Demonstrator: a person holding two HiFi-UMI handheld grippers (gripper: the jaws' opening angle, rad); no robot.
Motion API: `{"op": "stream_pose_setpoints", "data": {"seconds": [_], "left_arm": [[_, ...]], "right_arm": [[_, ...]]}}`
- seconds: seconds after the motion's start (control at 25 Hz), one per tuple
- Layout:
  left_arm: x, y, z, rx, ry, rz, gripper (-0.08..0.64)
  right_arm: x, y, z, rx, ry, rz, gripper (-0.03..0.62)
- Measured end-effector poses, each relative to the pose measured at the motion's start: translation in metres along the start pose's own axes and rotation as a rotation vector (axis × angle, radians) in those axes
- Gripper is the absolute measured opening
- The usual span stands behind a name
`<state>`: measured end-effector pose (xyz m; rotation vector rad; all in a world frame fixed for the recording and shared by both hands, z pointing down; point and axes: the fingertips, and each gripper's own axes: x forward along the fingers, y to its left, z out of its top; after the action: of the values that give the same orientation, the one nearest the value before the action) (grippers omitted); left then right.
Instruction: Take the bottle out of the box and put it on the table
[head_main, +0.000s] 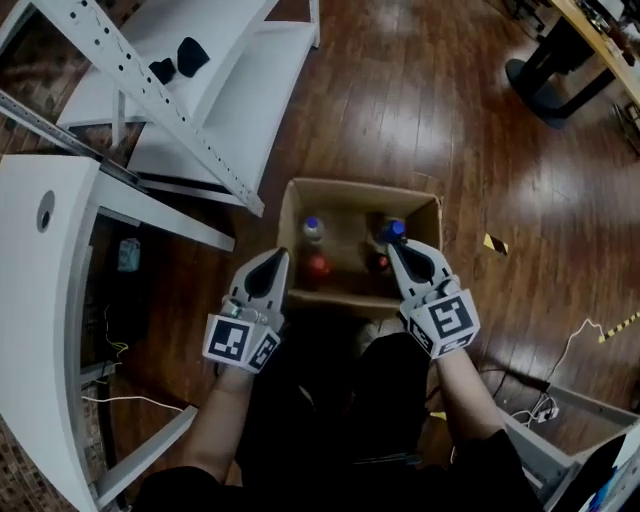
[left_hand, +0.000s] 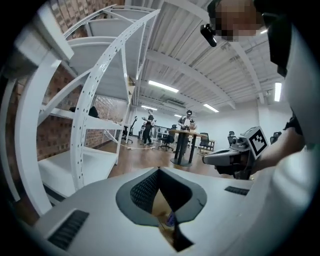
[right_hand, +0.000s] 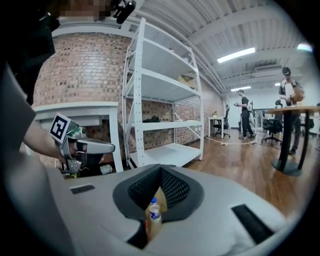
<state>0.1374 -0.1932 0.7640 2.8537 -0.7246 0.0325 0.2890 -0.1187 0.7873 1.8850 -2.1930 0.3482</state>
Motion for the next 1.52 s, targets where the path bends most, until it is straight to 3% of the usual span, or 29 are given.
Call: {"op": "stream_pose_setpoints", "data": {"seconds": [0.12, 0.24, 0.6, 0.76, 0.84, 1.16, 1.36, 1.44, 1.52], "left_arm": [[0.011, 0.021, -0.05, 0.026, -0.065, -0.021, -0.003], [0.02, 0.034, -0.082, 0.025, -0.106, -0.025, -0.003], [0.03, 0.017, -0.098, 0.021, -0.071, -0.106, -0.003], [0.022, 0.031, -0.114, 0.012, -0.052, -0.079, -0.003], [0.016, 0.036, -0.117, 0.014, -0.044, -0.067, -0.003], [-0.006, 0.068, -0.123, -0.008, -0.056, 0.044, -0.003], [-0.015, 0.084, -0.137, -0.016, -0.039, 0.099, -0.003], [-0.019, 0.085, -0.14, -0.006, -0.037, 0.103, -0.003], [-0.023, 0.088, -0.142, -0.018, -0.035, 0.109, -0.003]], "right_arm": [[0.034, -0.002, -0.053, -0.146, 0.0, -0.003, 0.003], [0.057, 0.001, -0.088, -0.188, 0.023, -0.001, 0.003], [0.062, -0.006, -0.117, -0.083, 0.091, 0.004, 0.005], [0.083, 0.012, -0.146, -0.099, 0.133, 0.142, 0.012], [0.095, 0.027, -0.166, -0.106, 0.188, 0.246, 0.122], [0.147, 0.072, -0.252, -0.197, 0.418, 0.508, 0.316], [0.171, 0.087, -0.292, -0.229, 0.483, 0.571, 0.318], [0.178, 0.091, -0.308, -0.255, 0.509, 0.582, 0.381], [0.181, 0.094, -0.321, -0.263, 0.533, 0.598, 0.382]]}}
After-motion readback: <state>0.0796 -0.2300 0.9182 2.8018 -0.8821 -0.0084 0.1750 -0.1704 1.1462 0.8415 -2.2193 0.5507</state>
